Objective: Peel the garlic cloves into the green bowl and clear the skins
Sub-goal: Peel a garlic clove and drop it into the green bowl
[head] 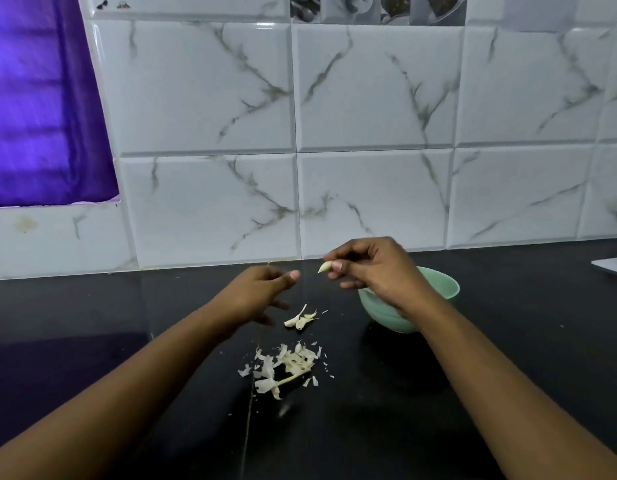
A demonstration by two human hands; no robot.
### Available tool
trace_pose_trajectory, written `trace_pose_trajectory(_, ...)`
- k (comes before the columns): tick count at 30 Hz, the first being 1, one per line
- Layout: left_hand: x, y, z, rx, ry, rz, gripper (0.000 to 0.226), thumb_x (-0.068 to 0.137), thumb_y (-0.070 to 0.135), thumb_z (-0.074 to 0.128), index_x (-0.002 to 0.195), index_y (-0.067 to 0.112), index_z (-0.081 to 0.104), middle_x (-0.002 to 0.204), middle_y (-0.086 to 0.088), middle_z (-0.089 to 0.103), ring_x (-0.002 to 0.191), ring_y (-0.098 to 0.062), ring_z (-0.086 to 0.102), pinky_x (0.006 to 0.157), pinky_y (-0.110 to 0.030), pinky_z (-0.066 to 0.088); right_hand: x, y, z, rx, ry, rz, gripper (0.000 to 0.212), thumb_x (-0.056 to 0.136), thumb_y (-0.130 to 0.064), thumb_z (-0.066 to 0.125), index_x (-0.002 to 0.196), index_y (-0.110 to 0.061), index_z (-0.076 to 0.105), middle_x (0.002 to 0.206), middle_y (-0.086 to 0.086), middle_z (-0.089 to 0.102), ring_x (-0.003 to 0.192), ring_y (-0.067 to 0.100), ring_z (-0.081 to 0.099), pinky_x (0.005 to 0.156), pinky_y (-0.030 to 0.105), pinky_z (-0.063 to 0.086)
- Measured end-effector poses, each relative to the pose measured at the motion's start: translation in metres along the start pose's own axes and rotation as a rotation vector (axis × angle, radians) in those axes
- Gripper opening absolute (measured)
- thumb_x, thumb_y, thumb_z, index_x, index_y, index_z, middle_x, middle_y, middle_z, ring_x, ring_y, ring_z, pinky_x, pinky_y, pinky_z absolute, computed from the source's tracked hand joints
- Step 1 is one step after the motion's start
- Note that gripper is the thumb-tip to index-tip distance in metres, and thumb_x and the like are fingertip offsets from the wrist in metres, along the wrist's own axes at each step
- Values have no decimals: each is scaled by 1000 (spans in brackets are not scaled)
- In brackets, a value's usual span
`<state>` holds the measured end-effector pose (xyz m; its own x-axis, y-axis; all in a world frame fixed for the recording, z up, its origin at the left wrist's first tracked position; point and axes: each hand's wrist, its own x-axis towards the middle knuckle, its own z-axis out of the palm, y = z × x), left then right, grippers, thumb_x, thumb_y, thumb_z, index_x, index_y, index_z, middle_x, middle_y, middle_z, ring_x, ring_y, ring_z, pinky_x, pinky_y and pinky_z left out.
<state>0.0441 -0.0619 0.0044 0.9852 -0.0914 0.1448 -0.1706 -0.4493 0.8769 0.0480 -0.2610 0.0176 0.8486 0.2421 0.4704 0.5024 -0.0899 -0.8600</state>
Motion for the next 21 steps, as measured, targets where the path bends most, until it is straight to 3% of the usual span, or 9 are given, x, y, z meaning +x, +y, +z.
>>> trace_pose_trajectory(2, 8, 18, 17, -66, -69, -74, 23, 94, 37, 55, 110, 20, 56, 121, 1, 57, 81, -17, 69, 62, -33, 54, 2, -6, -18, -50, 39, -17, 14, 83, 2, 66, 86, -12, 71, 86, 10, 71, 77, 11, 68, 63, 21, 56)
trace_pose_trajectory(5, 24, 40, 53, -105, -163, -197, 47, 93, 44, 54, 130, 16, 46, 125, -5, 50, 68, -21, 68, 57, -31, 54, 2, -9, -41, -56, 86, -9, 13, 83, 3, 66, 89, -7, 70, 88, 13, 71, 80, 15, 69, 68, 26, 58)
trace_pose_trajectory(7, 35, 49, 79, -89, -210, -253, 50, 94, 44, 53, 133, 15, 41, 120, -8, 49, 62, -20, 66, 54, -30, 53, 3, -8, -52, -125, 105, -6, 14, 82, 3, 67, 87, -8, 70, 89, 13, 72, 83, 17, 70, 68, 26, 57)
trace_pose_trajectory(10, 43, 50, 110, -113, -223, -289, 31, 98, 22, 42, 124, 6, 41, 98, -12, 55, 51, -17, 61, 50, -30, 51, 2, -6, -64, -240, 80, 32, 16, 78, 5, 68, 84, -10, 70, 86, 11, 72, 85, 18, 71, 66, 24, 55)
trace_pose_trajectory(12, 45, 44, 119, -106, -170, -244, 27, 96, 9, 35, 121, 2, 42, 85, -15, 57, 43, -17, 59, 46, -29, 52, 1, -4, -73, -322, 57, 74, 17, 77, 5, 69, 82, -11, 70, 86, 12, 71, 85, 18, 69, 68, 25, 56)
trace_pose_trajectory(14, 46, 37, 119, -48, -77, -116, 28, 90, 5, 37, 116, 4, 45, 89, -18, 60, 45, -23, 61, 48, -34, 56, -2, -3, -84, -419, 27, 119, 18, 76, 6, 69, 82, -12, 71, 83, 8, 71, 82, 14, 68, 69, 25, 57)
trace_pose_trajectory(18, 36, 24, 112, 132, 72, 160, 35, 82, 9, 45, 116, 16, 49, 101, -10, 61, 73, -31, 68, 58, -44, 60, -4, -1, -95, -540, -45, 187, 19, 76, 6, 69, 82, -13, 72, 81, -1, 72, 81, 9, 68, 69, 23, 57)
trace_pose_trajectory(21, 32, 21, 112, 204, 94, 231, 41, 80, 12, 47, 121, 20, 49, 104, -10, 62, 83, -32, 67, 69, -46, 59, -4, -1, -95, -596, -53, 218, 25, 77, 8, 66, 86, -15, 72, 89, -4, 70, 84, 7, 66, 66, 22, 57)
